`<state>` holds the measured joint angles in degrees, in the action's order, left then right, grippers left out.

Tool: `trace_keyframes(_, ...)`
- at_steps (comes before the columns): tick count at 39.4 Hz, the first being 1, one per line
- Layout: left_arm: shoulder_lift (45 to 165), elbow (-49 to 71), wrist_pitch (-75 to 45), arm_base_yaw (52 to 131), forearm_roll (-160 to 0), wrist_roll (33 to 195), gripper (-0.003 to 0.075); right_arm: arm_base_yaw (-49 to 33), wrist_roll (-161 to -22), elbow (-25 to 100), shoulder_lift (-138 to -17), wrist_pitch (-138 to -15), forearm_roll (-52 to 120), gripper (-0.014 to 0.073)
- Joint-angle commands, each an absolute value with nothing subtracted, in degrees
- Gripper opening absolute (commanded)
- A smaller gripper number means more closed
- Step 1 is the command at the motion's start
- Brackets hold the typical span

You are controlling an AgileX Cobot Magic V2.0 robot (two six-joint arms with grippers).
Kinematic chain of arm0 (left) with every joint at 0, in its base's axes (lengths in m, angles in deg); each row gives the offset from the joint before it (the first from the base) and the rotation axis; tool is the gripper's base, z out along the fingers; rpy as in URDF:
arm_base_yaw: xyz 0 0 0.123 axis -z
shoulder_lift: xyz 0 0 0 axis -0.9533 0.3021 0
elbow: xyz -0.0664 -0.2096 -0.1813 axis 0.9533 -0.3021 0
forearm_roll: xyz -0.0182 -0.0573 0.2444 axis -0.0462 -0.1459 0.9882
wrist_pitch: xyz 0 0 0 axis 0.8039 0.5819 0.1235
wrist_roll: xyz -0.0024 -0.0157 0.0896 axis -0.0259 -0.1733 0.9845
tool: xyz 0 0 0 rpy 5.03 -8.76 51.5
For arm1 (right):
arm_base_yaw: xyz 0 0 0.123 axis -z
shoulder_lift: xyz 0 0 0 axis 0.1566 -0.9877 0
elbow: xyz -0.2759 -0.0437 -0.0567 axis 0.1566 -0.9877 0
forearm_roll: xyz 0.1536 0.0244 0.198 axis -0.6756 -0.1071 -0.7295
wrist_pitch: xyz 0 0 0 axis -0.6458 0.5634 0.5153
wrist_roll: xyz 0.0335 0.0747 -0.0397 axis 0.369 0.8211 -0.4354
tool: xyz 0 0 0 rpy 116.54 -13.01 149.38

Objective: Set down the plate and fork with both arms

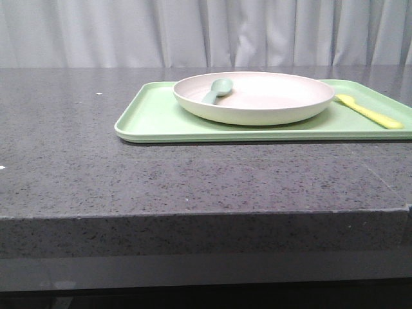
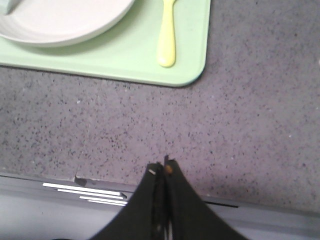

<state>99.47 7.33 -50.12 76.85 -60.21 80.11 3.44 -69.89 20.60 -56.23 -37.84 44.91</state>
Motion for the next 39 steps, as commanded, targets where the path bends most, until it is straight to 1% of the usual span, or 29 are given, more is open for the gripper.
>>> trace_keyframes(1,99.2,8.9,-46.7,76.7,-60.5,80.2,-0.0018,3.5,-70.4,22.1,-56.2,-42.1,45.2,-0.0068)
trace_keyframes(12,99.1,8.6,-46.2,76.9,-60.5,80.2,-0.0018,3.5,-70.4,22.1,-56.2,-42.1,45.2,-0.0068)
trace_keyframes(18,93.4,5.9,-42.9,77.0,-60.8,80.2,-0.0018,3.5,-70.4,22.1,-56.2,-42.0,45.2,-0.0068)
trace_keyframes(27,76.5,-6.5,-31.5,75.4,-58.9,80.2,-0.0018,3.5,-70.4,22.1,-56.2,-41.9,45.2,-0.0068)
trace_keyframes(35,59.5,-24.6,-16.5,73.7,-57.3,80.2,-0.0018,3.5,-70.4,22.1,-56.2,-41.9,45.2,-0.0068)
trace_keyframes(39,53.8,-32.7,-11.9,73.7,-57.3,80.2,-0.0018,3.5,-70.4,22.1,-56.2,-41.9,45.2,-0.0068)
